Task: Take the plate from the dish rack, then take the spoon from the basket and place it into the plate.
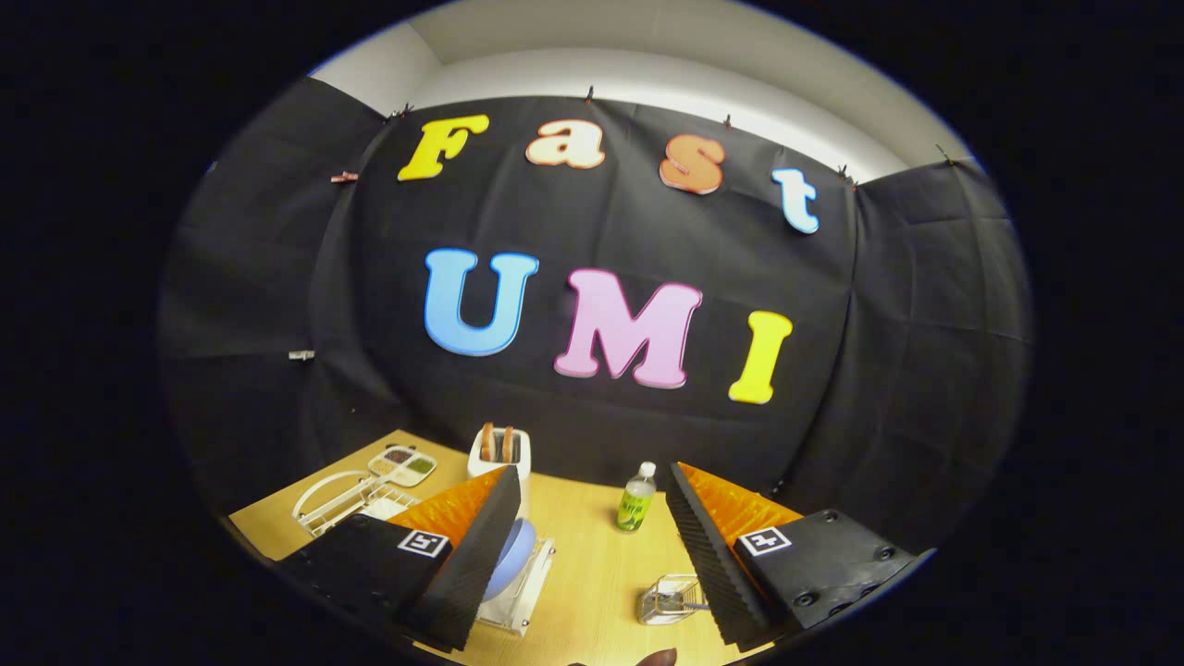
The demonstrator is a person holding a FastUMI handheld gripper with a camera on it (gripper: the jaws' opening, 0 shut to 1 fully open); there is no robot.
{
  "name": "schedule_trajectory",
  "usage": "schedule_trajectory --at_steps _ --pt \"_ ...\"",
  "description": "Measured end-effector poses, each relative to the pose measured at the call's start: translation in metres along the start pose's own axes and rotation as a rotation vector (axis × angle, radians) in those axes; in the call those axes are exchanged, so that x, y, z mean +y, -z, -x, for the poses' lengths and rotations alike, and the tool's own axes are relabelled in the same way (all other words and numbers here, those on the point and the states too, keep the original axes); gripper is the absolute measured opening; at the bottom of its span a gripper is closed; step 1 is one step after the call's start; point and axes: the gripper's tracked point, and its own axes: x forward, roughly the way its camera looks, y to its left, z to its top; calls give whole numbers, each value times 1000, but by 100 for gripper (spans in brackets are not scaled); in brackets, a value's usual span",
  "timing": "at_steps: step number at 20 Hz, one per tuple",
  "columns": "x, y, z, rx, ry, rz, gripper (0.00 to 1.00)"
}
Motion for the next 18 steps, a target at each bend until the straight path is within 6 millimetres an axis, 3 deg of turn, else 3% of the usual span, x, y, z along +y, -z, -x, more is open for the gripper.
schedule_trajectory --at_steps 7,11,16,18 --pt "47 101 -62 334 -48 -10 98" --pt "60 139 -97 443 -9 -38 97" --pt "67 186 -120 588 55 -80 96" --pt "67 200 -126 622 84 -102 89"
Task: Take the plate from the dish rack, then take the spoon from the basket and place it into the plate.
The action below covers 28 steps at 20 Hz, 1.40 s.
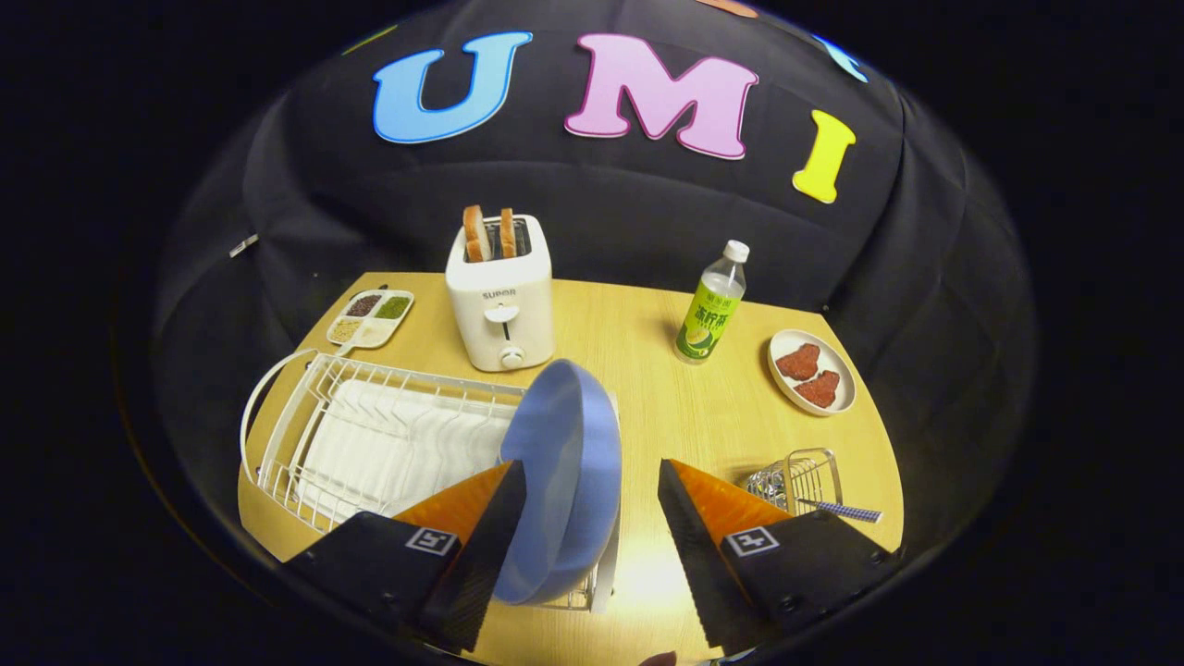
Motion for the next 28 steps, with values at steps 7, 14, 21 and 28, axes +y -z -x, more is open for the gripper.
schedule_trajectory --at_steps 7,14,21,28 --pt "10 15 -20 90 34 -84 42" --pt "13 -2 -9 102 80 -67 31" --pt "-5 -34 17 9 84 -78 31" --pt "-20 -46 80 -95 -55 -118 31"
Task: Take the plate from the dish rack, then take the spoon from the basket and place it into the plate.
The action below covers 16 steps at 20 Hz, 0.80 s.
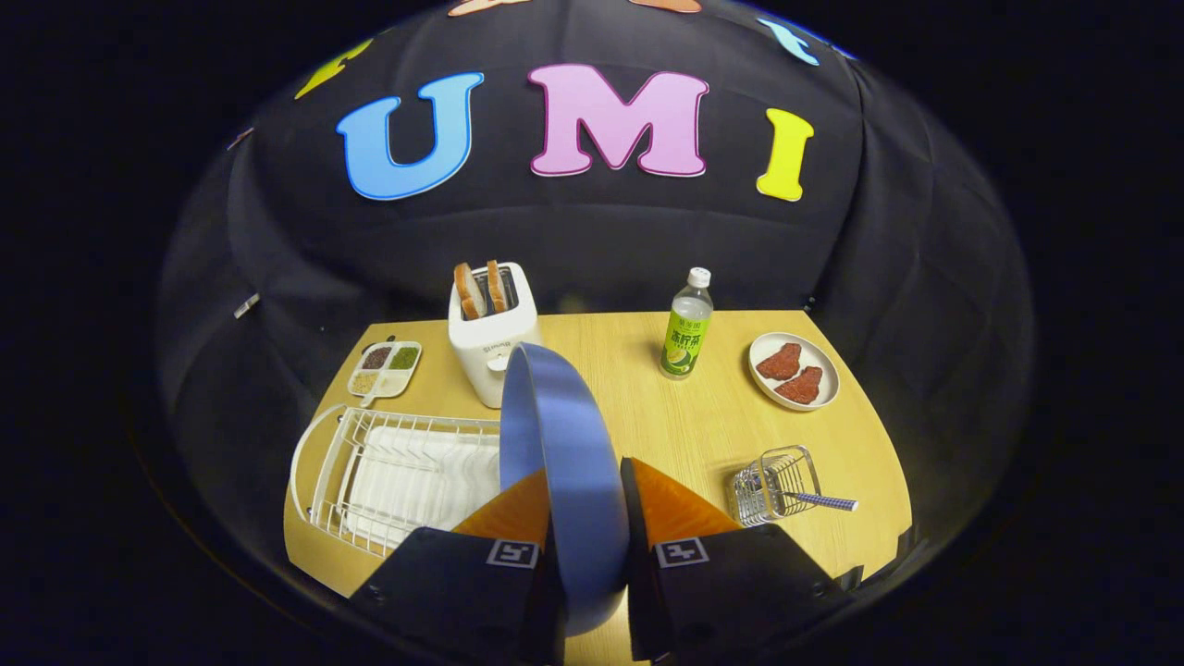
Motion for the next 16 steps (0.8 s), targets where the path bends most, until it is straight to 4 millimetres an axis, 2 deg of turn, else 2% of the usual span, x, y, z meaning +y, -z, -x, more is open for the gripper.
schedule_trajectory --at_steps 2,4,7,11,14,16 --pt "-6 1 21 -15 -39 -11 31" --pt "-12 10 43 -6 -75 -11 31" --pt "-17 38 68 35 -134 -7 31" --pt "-20 108 92 177 -196 -72 31" --pt "-26 163 93 289 -198 -123 31" --pt "-24 190 89 343 -206 -166 31"
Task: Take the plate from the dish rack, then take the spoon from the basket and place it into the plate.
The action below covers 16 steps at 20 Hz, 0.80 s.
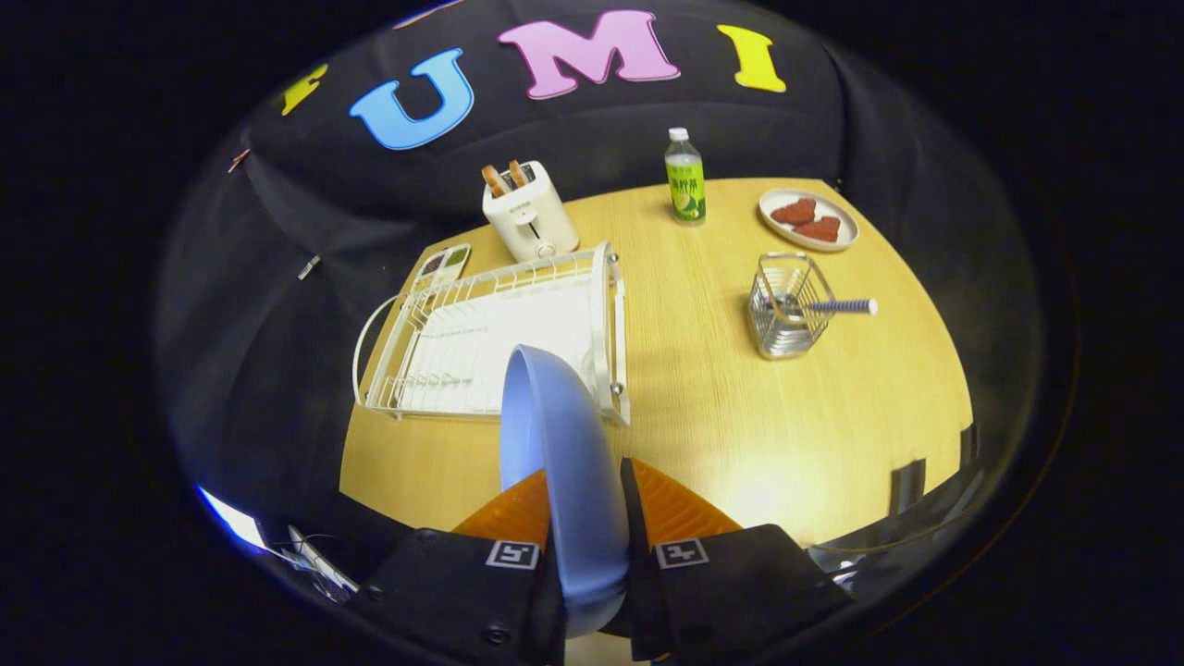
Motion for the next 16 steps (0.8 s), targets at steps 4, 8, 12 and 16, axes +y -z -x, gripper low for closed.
schedule_trajectory --at_steps 4,8,12,16 --pt "-3 27 -26 45 -33 -23 31" --pt "-11 49 -53 67 -81 -37 31" --pt "-16 59 -74 80 -120 -146 31" --pt "-16 65 -90 102 -156 -194 31"
